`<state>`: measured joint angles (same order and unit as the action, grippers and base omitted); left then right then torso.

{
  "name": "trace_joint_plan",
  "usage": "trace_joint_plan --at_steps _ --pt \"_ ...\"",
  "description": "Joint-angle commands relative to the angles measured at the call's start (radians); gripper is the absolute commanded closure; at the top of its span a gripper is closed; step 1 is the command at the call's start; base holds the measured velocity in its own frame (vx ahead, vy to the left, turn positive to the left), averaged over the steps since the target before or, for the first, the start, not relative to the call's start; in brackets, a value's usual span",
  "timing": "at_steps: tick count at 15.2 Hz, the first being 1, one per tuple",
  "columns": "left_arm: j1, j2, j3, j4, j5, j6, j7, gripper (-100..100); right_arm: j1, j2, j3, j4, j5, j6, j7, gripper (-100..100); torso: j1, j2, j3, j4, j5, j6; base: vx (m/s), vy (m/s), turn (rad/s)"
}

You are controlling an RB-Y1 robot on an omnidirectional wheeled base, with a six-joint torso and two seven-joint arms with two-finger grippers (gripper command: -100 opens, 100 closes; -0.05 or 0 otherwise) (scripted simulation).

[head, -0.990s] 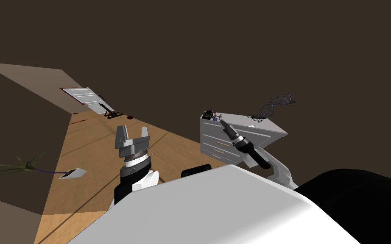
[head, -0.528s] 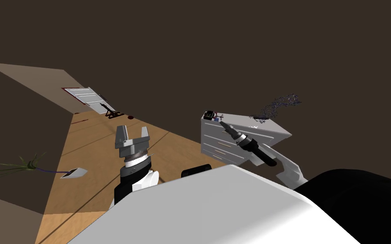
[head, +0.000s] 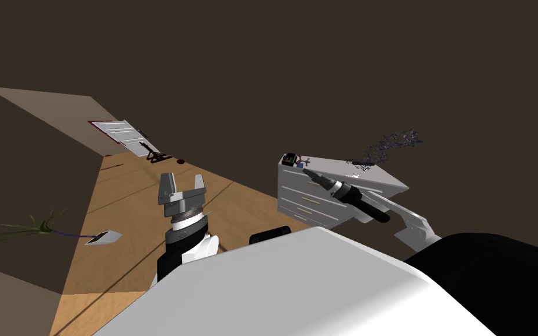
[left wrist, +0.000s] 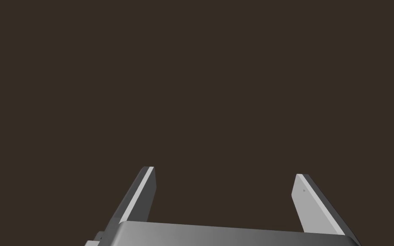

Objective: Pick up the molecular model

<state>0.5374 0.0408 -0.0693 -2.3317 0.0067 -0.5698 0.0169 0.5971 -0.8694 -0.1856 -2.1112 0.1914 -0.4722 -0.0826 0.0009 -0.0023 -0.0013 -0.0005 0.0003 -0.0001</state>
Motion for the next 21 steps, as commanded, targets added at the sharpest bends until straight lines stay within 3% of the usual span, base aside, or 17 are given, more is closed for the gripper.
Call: trace_joint_plan --at_steps 1,4,5,7,11,14,21 --pt "0.0 0.0 0.0 0.0 0.0 0.0 0.0 0 0.007 -0.05 -0.023 0.018 0.02 0.0 -0.005 -100 0.0 0.0 0.0 0.0 0.0 0.0 0.03 0.016 0.016" --pt "0.0 0.0 0.0 0.0 0.0 0.0 0.0 0 0.007 -0.096 -0.023 0.018 0.02 0.0 -0.005 -100 0.0 0.0 0.0 0.0 0.0 0.0 0.022 0.012 0.006" --pt "0.0 0.0 0.0 0.0 0.0 0.0 0.0 0 0.015 -0.132 -0.044 0.035 0.037 -0.002 -0.01 -100 0.0 0.001 0.0 0.0 0.0 0.0 0.019 0.011 0.014" --pt "0.0 0.0 0.0 0.0 0.0 0.0 0.0 0 0.015 -0.167 -0.044 0.035 0.037 -0.002 -0.01 -100 0.0 0.0 0.0 0.0 0.0 0.0 0.024 0.012 0.01" --pt "0.0 0.0 0.0 0.0 0.0 0.0 0.0 0 0.031 -0.261 -0.085 0.068 0.071 -0.005 -0.02 -100 0.0 0.0 0.0 0.0 0.0 0.0 0.027 0.013 0.012" --pt "0.0 0.0 0.0 0.0 0.0 0.0 0.0 0 0.031 -0.308 -0.085 0.068 0.071 -0.005 -0.02 -100 0.0 0.0 0.0 0.0 0.0 0.0 0.022 0.01 0.006" --pt "0.0 0.0 0.0 0.0 0.0 0.0 0.0 0 0.058 -0.474 -0.144 0.118 0.124 -0.01 -0.035 -100 0.0 0.0 0.0 0.0 0.0 0.0 0.026 0.008 0.009"
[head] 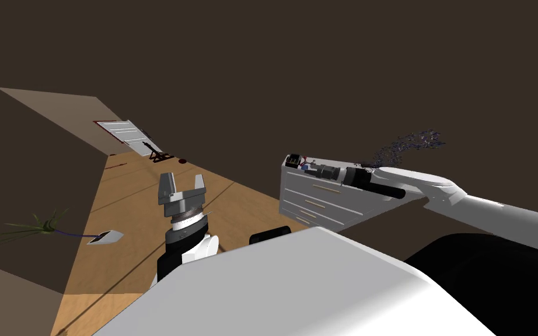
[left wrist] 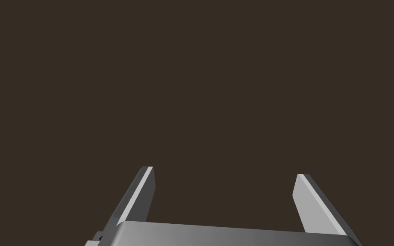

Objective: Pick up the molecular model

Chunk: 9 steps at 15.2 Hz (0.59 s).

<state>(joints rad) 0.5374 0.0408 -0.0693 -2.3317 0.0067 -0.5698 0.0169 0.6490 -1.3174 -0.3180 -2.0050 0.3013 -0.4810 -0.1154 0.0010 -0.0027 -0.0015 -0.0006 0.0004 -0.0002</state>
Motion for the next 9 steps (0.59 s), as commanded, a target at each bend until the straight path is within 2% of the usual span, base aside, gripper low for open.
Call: trace_joint_plan --at_steps 1,2,3,5,6,7,9 --pt "0.0 0.0 0.0 0.0 0.0 0.0 0.0 0 0.006 -0.05 -0.011 0.012 0.014 -0.001 -0.003 -100 0.0 0.0 0.0 0.0 0.0 0.0 0.031 0.009 0.01" --pt "0.0 0.0 0.0 0.0 0.0 0.0 0.0 0 0.006 -0.07 -0.011 0.012 0.014 -0.001 -0.003 -100 0.0 0.0 0.0 0.0 0.0 0.0 0.022 0.005 0.004" --pt "0.0 0.0 0.0 0.0 0.0 0.0 0.0 0 0.015 -0.094 -0.03 0.028 0.031 -0.002 -0.008 -100 0.0 0.0 0.0 0.0 0.0 0.0 0.024 0.003 0.008" --pt "0.0 0.0 0.0 0.0 0.0 0.0 0.0 0 0.015 -0.138 -0.03 0.028 0.031 -0.002 -0.008 -100 0.0 0.0 0.0 0.0 0.0 0.0 0.024 0.003 0.006" --pt "0.0 0.0 0.0 0.0 0.0 0.0 0.0 0 0.015 -0.138 -0.03 0.028 0.031 -0.002 -0.008 -100 0.0 0.0 0.0 0.0 0.0 0.0 0.013 0.001 0.001" --pt "0.0 0.0 0.0 0.0 0.0 0.0 0.0 0 0.025 -0.175 -0.048 0.045 0.048 -0.004 -0.013 -100 0.0 0.001 0.0 0.0 0.0 0.0 0.019 0.004 0.005" --pt "0.0 0.0 0.0 0.0 0.0 0.0 0.0 0 0.025 -0.205 -0.048 0.045 0.048 -0.004 -0.013 -100 0.0 0.001 0.0 0.0 0.0 0.0 0.022 0.001 0.004"
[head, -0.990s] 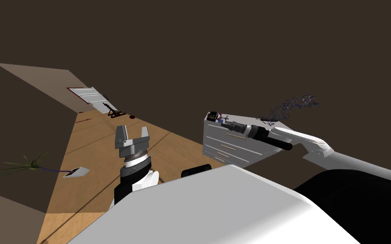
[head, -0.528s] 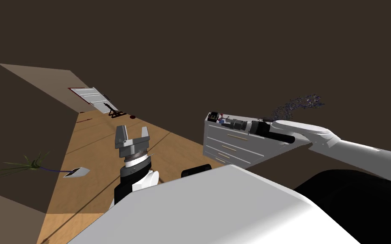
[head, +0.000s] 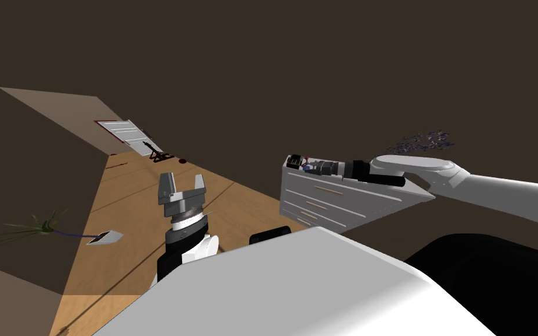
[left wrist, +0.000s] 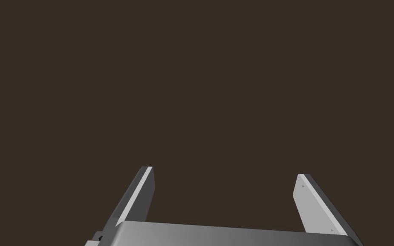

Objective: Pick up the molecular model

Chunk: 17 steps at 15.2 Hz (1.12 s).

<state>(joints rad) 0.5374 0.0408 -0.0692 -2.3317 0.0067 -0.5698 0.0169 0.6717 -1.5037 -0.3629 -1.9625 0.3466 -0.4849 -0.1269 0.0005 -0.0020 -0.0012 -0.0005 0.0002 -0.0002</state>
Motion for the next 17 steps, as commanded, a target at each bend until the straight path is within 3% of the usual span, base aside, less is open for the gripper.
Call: trace_joint_plan --at_steps 1,17 --pt "0.0 0.0 0.0 0.0 0.0 0.0 0.0 0 0.012 -0.05 -0.021 0.018 0.019 -0.002 -0.006 -100 0.0 0.0 0.0 0.0 0.0 0.0 0.029 -0.003 0.005" --pt "0.0 0.0 0.0 0.0 0.0 0.0 0.0 0 0.064 -0.376 -0.091 0.094 0.096 -0.01 -0.03 -100 -0.001 0.0 0.0 0.0 0.0 0.0 0.021 -0.011 -0.002"
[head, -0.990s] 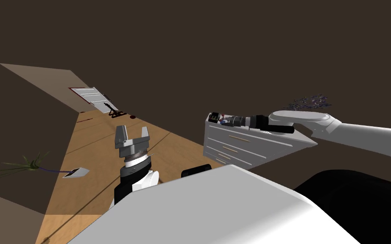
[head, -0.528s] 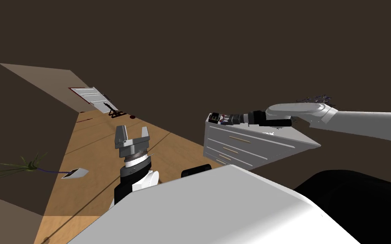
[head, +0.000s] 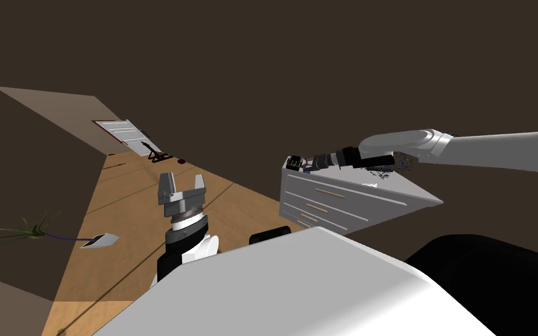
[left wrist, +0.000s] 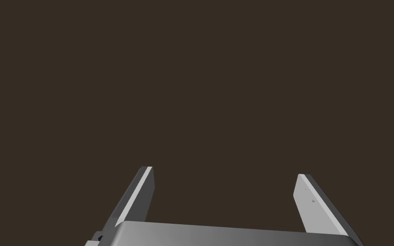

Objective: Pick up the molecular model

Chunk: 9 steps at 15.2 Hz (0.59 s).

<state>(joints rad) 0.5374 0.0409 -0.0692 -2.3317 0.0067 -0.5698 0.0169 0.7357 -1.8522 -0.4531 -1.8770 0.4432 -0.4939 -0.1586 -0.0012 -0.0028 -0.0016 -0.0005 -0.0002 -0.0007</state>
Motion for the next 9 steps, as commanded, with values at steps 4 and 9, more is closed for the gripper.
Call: trace_joint_plan --at_steps 4,9 --pt "0.0 0.0 0.0 0.0 0.0 0.0 0.0 0 0.022 -0.114 -0.02 0.035 0.025 -0.004 -0.006 -100 -0.001 -0.001 -0.001 0.0 0.0 0.0 0.017 -0.03 -0.01" --pt "0.0 0.0 0.0 0.0 0.0 0.0 0.0 0 0.044 -0.204 -0.034 0.059 0.048 -0.007 -0.013 -100 -0.002 -0.001 -0.001 0.0 0.0 0.0 0.017 -0.041 -0.019"
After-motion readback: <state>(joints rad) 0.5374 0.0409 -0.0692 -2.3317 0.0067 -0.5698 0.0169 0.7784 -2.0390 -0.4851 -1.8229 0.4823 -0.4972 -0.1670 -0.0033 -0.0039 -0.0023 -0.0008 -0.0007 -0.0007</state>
